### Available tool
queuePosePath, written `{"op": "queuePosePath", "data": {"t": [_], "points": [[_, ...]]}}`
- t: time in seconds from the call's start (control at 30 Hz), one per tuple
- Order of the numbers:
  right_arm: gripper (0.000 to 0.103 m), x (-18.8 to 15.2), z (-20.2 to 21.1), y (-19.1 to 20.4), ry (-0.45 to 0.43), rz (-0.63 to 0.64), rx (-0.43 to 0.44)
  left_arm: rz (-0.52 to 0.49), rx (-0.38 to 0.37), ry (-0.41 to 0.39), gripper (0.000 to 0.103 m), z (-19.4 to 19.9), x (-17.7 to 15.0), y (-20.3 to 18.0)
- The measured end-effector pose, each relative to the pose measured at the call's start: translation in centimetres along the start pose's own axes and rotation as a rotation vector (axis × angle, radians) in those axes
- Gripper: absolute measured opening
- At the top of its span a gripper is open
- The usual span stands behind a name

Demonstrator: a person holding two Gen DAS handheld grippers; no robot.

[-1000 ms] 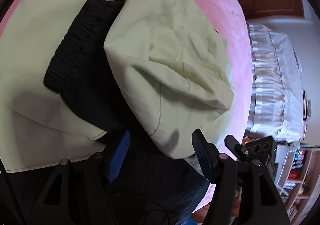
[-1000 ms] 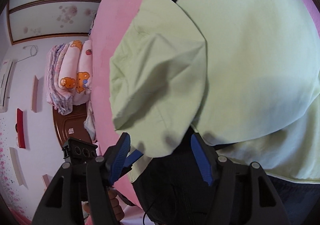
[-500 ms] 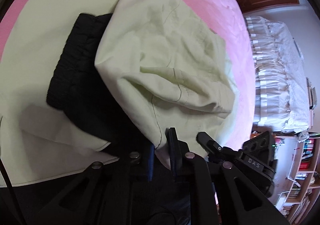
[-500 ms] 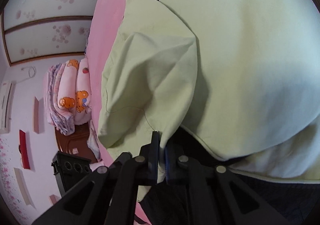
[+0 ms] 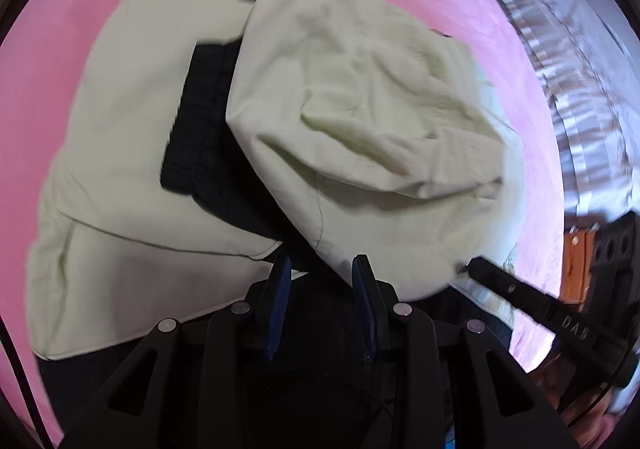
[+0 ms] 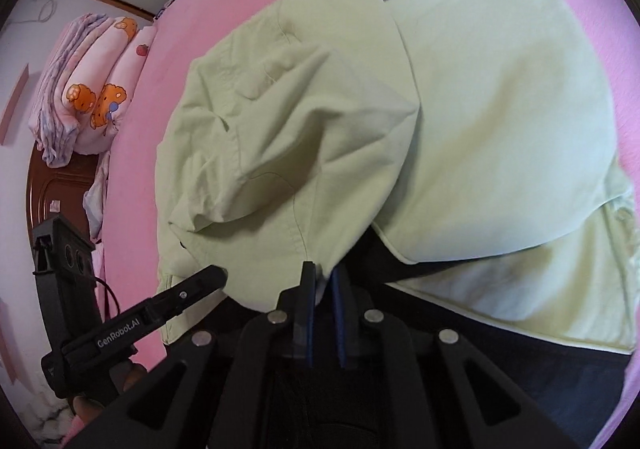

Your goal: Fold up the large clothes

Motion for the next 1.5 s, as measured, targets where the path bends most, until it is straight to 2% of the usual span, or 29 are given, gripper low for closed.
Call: {"op": "queuePosePath", "data": {"t": [0.1, 0.2, 0.3, 0.37, 0.53, 0.67, 0.9, 1.13, 1.3, 1.4, 1.5], "points": [[0.010, -0.1, 1.8, 0.9, -0.062, 0.097, -0.036, -0.111, 0.046, -0.067, 0.029, 1.5, 0.4, -1.9], [0.010, -0.2, 3.3, 2.5, -0.143, 0.194, -0.048, -0.160, 0.022, -0.088, 0.029, 1.8, 1.2, -3.6], [0.010, 0.2, 3.5, 3.8, -0.208, 0.248, -0.049, -0.164, 0.000, -0.096, 0.026, 1.2, 2.9, -5.2], [0.006, 1.0, 2.8, 4.2, -0.206, 0.250, -0.049, -0.161, -0.008, -0.097, 0.013, 0.6, 3.6, -5.4], [0.003, 2.4, 1.4, 5.4, -0.254, 0.311, -0.068, -0.177, -0.037, -0.108, 0.011, 0.0, 4.0, -4.9], [0.002, 3.1, 0.8, 6.1, -0.291, 0.356, -0.078, -0.142, -0.035, -0.074, 0.009, -1.4, 5.0, -4.3], [0.000, 5.7, -2.6, 2.6, -0.206, 0.288, -0.218, -0.106, -0.005, -0.035, 0.007, -3.9, 5.4, -2.3], [0.000, 5.2, -3.5, -1.8, -0.160, 0.156, -0.205, -0.031, -0.075, 0.017, 0.006, -6.1, 4.9, 0.2], [0.000, 5.4, -4.4, -2.5, -0.145, 0.152, -0.224, 0.000, -0.098, 0.030, 0.005, -7.8, 5.2, 1.2], [0.000, 5.6, -4.5, -2.7, -0.136, 0.144, -0.223, -0.014, -0.089, 0.049, 0.004, -7.5, 5.4, 1.0], [0.000, 5.5, -3.5, -2.2, -0.122, 0.145, -0.210, -0.063, -0.058, 0.033, 0.004, -6.0, 5.4, 0.1]]}}
Point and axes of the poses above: each gripper's, at about its wrist camera, not at the fingertips, and z roughly against the way its jaws point, y to its left, x to its top, the point moved 4 cm from there along -z, roughly the way its jaws point, and after that the axes turned 8 degrees about y, right-handed, at the moved point
